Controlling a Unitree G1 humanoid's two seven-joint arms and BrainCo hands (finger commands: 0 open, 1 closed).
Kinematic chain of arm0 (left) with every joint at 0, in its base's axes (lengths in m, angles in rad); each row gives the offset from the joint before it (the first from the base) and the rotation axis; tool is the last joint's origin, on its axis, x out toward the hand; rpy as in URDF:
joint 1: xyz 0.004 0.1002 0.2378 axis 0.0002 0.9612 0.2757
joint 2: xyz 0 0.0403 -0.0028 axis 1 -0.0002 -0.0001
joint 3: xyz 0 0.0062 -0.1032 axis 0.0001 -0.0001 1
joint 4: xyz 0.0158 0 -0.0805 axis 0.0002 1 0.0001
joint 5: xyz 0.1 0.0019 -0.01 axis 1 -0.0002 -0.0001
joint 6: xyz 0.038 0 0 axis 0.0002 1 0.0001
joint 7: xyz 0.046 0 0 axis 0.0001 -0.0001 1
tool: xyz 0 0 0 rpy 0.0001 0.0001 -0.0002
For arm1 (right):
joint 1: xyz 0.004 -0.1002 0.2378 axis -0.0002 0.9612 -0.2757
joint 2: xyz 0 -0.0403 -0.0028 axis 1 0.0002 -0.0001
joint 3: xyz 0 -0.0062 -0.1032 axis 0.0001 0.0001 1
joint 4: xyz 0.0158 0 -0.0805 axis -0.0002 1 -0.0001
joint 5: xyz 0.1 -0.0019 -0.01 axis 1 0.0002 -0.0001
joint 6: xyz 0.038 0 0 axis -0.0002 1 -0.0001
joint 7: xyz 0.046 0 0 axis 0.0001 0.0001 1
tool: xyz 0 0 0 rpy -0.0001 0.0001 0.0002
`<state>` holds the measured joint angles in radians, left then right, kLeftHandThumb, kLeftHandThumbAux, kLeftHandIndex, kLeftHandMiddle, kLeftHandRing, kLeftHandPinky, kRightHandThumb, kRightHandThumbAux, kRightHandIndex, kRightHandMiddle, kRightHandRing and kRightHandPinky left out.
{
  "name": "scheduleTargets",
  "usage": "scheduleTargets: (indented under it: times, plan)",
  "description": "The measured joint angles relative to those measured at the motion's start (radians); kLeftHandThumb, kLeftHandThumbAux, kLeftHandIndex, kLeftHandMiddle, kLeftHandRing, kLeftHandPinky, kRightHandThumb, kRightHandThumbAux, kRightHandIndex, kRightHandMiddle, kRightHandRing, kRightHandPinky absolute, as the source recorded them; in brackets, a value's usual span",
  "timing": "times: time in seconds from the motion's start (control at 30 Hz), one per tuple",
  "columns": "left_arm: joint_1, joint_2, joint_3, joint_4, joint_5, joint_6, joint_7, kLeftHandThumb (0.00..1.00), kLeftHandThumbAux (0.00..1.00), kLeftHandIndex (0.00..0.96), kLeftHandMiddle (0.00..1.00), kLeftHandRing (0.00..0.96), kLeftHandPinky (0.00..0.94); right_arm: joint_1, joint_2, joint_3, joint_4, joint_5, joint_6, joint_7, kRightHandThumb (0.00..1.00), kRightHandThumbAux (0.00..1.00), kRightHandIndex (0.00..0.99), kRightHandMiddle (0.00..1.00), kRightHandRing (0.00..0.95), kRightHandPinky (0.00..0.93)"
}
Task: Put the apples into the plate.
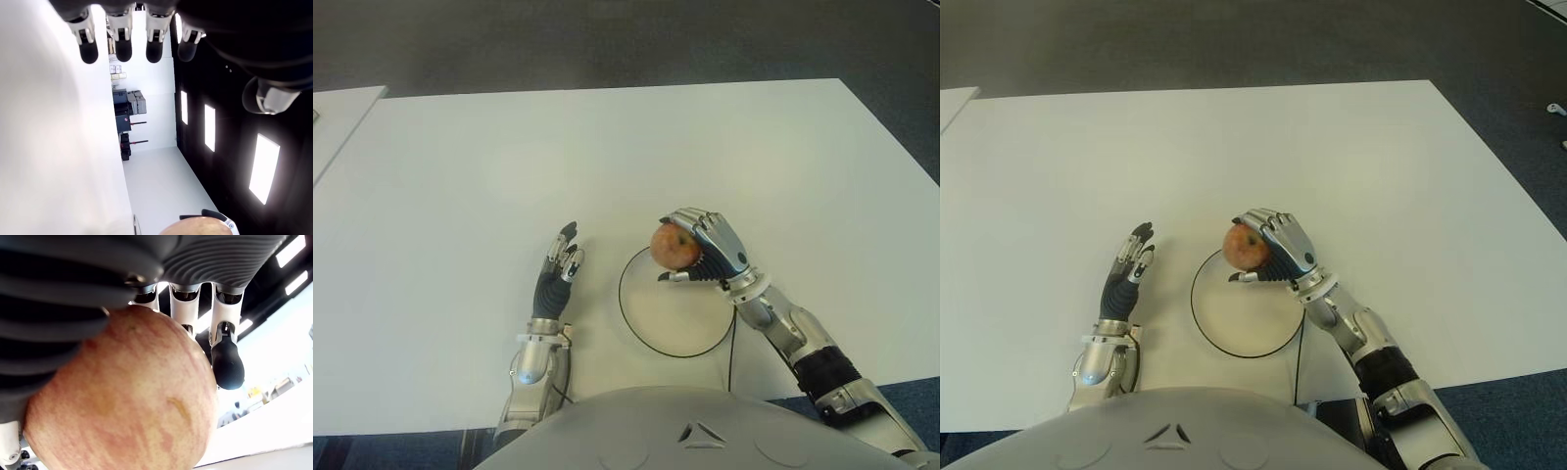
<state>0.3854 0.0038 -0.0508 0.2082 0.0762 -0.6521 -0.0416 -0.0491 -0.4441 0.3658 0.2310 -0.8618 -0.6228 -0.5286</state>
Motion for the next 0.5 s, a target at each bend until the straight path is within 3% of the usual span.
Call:
scheduleTargets:
  times: [0.17,0.5]
  plan:
    - [0.0,-0.001,-0.003,0.0,-0.007,0.001,0.0,0.0,0.318,0.0,0.0,0.0,0.0,-0.008,-0.01,0.0,0.006,0.0,-0.004,0.005,0.241,0.515,0.322,0.289,0.224,0.194]
    - [-0.016,-0.006,-0.004,0.011,-0.01,0.004,0.0,0.0,0.315,0.0,0.0,0.0,0.0,-0.024,-0.012,0.0,0.026,-0.001,-0.006,0.006,0.198,0.491,0.281,0.249,0.171,0.104]
